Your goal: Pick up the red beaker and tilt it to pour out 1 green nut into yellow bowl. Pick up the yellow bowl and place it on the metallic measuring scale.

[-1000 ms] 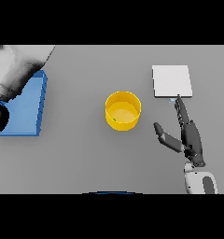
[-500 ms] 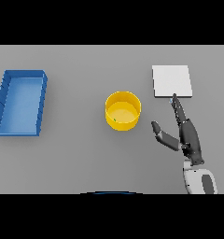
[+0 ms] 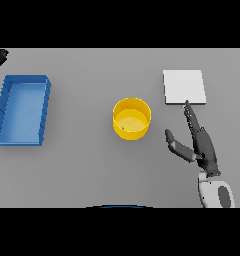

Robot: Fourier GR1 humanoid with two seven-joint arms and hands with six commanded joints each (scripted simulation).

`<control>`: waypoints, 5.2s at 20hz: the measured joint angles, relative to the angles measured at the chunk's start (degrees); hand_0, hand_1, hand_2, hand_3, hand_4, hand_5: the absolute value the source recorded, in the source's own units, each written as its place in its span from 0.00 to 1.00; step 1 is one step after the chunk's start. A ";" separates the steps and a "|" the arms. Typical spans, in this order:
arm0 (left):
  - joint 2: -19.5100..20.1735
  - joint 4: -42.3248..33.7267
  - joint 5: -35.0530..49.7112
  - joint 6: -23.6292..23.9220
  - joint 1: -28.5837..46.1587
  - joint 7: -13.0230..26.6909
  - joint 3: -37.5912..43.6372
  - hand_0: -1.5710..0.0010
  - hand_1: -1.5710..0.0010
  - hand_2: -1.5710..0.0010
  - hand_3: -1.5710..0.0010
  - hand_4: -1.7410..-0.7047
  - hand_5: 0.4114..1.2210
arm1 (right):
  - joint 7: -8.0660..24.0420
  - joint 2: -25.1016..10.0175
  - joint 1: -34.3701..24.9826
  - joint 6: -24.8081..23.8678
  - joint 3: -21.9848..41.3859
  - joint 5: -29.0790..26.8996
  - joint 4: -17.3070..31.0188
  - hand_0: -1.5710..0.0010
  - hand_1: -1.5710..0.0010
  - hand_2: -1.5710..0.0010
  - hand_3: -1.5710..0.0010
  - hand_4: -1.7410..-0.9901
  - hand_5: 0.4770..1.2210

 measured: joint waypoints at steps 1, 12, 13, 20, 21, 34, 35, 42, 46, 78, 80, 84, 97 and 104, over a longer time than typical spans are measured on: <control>-0.35 -3.74 1.05 0.91 3.74 0.14 0.24 0.00 0.00 0.00 0.00 0.00 1.00 | -0.97 -0.36 0.25 -0.10 -0.04 0.42 0.19 1.00 1.00 1.00 1.00 0.78 0.27; -2.33 -21.59 5.90 0.86 19.20 7.20 0.15 0.25 0.32 0.35 0.33 0.49 0.40 | -0.47 0.12 0.79 0.05 0.14 -0.14 -0.56 1.00 1.00 1.00 1.00 0.79 0.26; -1.89 -22.87 7.42 -1.58 19.93 7.16 0.15 0.40 0.45 0.48 0.46 0.59 0.36 | -0.73 0.19 1.14 -0.19 0.34 0.27 -0.83 1.00 1.00 1.00 1.00 0.79 0.26; 0.58 -22.70 8.55 -10.32 20.44 9.34 -2.38 0.87 0.89 0.89 0.89 0.90 0.27 | -0.99 -0.52 0.89 -0.56 -0.01 0.89 -0.28 1.00 1.00 1.00 1.00 0.78 0.25; 0.47 -22.46 7.74 -9.99 19.99 9.30 -2.90 0.90 0.91 0.91 0.91 0.91 0.27 | -0.86 -0.51 0.76 -0.84 0.06 1.33 -0.15 1.00 1.00 1.00 1.00 0.78 0.25; -2.78 -26.55 9.26 -5.58 21.66 4.05 -1.98 0.99 0.99 1.00 1.00 0.90 0.34 | 4.16 -13.13 -12.00 5.80 9.09 19.30 3.03 1.00 1.00 1.00 1.00 0.80 0.20; -2.87 -26.36 9.09 -5.49 21.55 4.43 -2.07 1.00 1.00 1.00 1.00 0.90 0.34 | 3.65 -14.26 -13.74 6.23 10.56 21.81 3.69 1.00 1.00 1.00 1.00 0.80 0.20; -2.73 -26.78 9.75 -6.33 22.31 3.80 -1.87 1.00 1.00 1.00 1.00 0.90 0.35 | -1.24 -19.55 -26.41 13.35 20.34 32.74 10.38 1.00 1.00 1.00 1.00 0.77 0.22; -2.26 -26.67 10.09 -6.93 21.92 3.92 -1.52 1.00 1.00 1.00 1.00 0.90 0.35 | -4.17 -19.93 -31.01 15.42 24.22 36.08 16.00 1.00 1.00 1.00 1.00 0.78 0.22; -1.30 -24.94 9.52 -7.91 21.12 2.00 -1.44 1.00 1.00 1.00 1.00 0.92 0.36 | -4.52 -15.48 -43.42 26.80 33.18 38.33 30.27 0.05 0.05 0.13 0.24 0.04 0.98; -1.19 -25.24 9.22 -7.52 21.88 2.29 -1.47 1.00 1.00 1.00 1.00 0.93 0.36 | -4.03 -15.89 -43.77 27.34 32.79 37.94 29.25 0.03 0.03 0.10 0.25 0.02 0.98; -0.74 -25.50 8.73 -7.90 21.88 2.46 -1.92 1.00 1.00 1.00 1.00 0.94 0.36 | -2.86 -18.83 -44.49 31.20 30.29 35.46 24.08 0.01 0.01 0.06 0.26 0.01 0.99; -1.51 -26.33 11.29 -8.11 21.55 3.66 -0.47 1.00 1.00 1.00 1.00 0.88 0.39 | 2.39 -24.34 -48.17 30.02 23.67 34.72 24.13 0.01 0.00 0.03 0.26 0.00 1.00; -1.32 -27.44 11.70 -8.10 21.98 5.77 -0.20 1.00 1.00 1.00 1.00 0.86 0.43 | -0.62 -26.50 -51.33 21.77 20.59 35.87 35.99 0.00 0.00 0.01 0.26 0.00 1.00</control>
